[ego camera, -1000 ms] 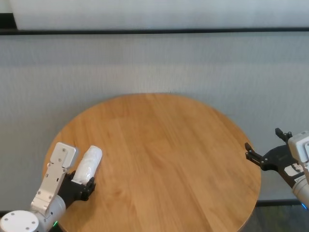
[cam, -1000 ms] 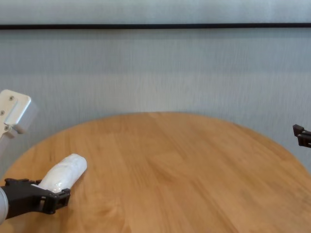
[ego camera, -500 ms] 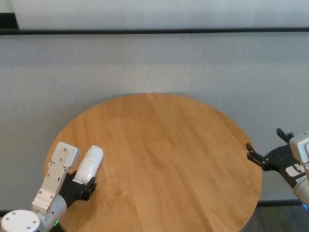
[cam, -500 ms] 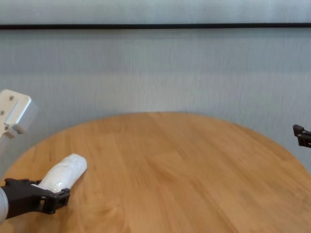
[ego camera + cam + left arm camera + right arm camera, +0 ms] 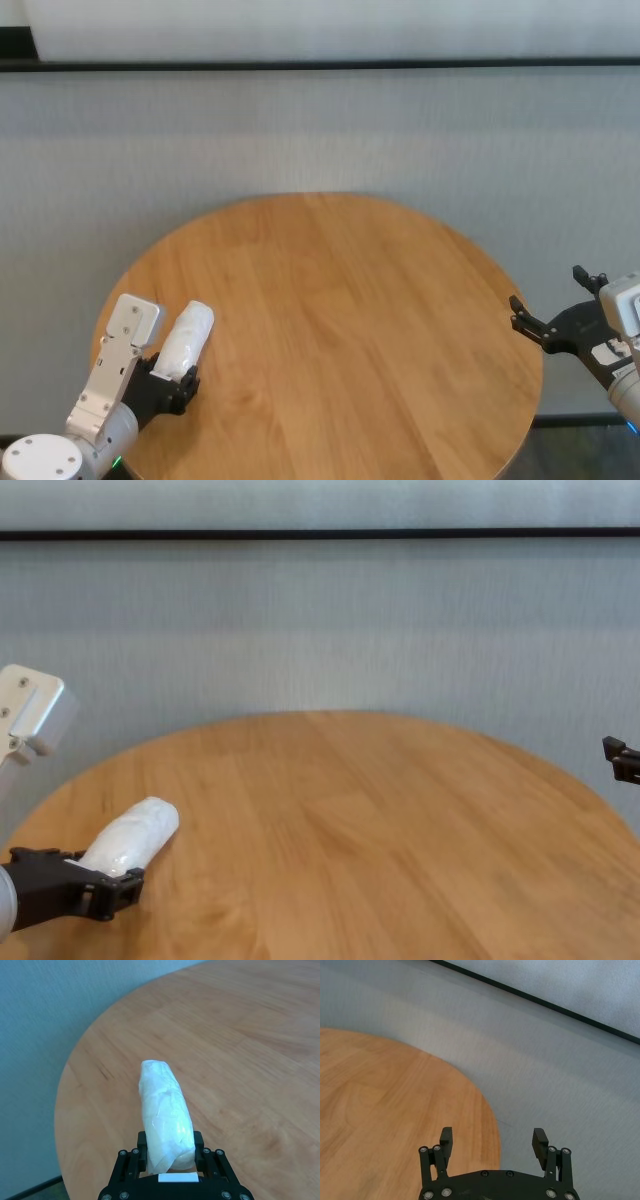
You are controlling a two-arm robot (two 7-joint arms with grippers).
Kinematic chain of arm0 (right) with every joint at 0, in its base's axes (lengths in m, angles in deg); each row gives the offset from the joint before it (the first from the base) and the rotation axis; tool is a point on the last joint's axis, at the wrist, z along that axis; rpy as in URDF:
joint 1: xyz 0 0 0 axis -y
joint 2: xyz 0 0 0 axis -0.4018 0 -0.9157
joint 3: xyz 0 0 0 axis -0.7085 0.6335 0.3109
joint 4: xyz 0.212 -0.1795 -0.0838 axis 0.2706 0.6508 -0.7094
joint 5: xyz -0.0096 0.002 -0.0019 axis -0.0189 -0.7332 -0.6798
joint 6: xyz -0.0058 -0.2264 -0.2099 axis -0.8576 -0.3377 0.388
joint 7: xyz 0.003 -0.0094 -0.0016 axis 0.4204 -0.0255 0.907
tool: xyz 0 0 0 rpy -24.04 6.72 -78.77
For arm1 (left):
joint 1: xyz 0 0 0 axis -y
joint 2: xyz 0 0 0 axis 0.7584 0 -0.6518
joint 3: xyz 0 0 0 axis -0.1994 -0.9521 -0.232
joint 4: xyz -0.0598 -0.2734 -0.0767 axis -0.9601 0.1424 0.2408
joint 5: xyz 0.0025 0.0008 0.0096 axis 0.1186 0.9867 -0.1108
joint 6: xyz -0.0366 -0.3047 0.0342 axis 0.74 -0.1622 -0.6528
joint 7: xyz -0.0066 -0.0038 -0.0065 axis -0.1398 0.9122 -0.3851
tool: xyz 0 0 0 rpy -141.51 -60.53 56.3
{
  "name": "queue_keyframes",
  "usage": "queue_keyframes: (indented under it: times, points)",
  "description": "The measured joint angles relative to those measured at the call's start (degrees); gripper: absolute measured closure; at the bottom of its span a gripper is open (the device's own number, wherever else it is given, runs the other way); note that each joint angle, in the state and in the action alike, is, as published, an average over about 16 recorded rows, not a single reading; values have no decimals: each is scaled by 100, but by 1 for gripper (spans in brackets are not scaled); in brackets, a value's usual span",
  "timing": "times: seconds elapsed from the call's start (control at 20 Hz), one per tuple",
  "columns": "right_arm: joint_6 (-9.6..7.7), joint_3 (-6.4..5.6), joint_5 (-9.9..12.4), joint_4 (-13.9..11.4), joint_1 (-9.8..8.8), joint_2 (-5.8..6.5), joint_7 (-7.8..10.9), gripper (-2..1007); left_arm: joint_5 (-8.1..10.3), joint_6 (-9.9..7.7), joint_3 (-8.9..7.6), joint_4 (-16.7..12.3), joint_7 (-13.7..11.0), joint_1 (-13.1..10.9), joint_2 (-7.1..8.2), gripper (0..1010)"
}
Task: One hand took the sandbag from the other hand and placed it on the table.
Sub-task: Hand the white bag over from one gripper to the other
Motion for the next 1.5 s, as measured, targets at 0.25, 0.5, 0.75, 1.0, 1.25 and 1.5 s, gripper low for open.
queue_keyframes:
  times: [0.25, 0.5, 0.75, 1.0, 1.25, 1.5]
  points:
    - [0, 0, 0, 0, 0, 0, 0, 0, 6, 98, -12, -166, -251, -68, 116, 455]
    - [0, 0, 0, 0, 0, 0, 0, 0, 44, 273, -44, -447, -662, -193, 326, 455]
    - [0, 0, 0, 0, 0, 0, 0, 0, 124, 618, -78, -794, -1163, -353, 604, 455]
    - [0, 0, 0, 0, 0, 0, 0, 0, 218, 1088, -74, -1127, -1608, -486, 876, 455]
    - [0, 0, 0, 0, 0, 0, 0, 0, 299, 1619, 2, -1402, -1962, -541, 1094, 455]
    - [0, 0, 0, 0, 0, 0, 0, 0, 347, 2002, 147, -1628, -2245, -505, 1284, 455]
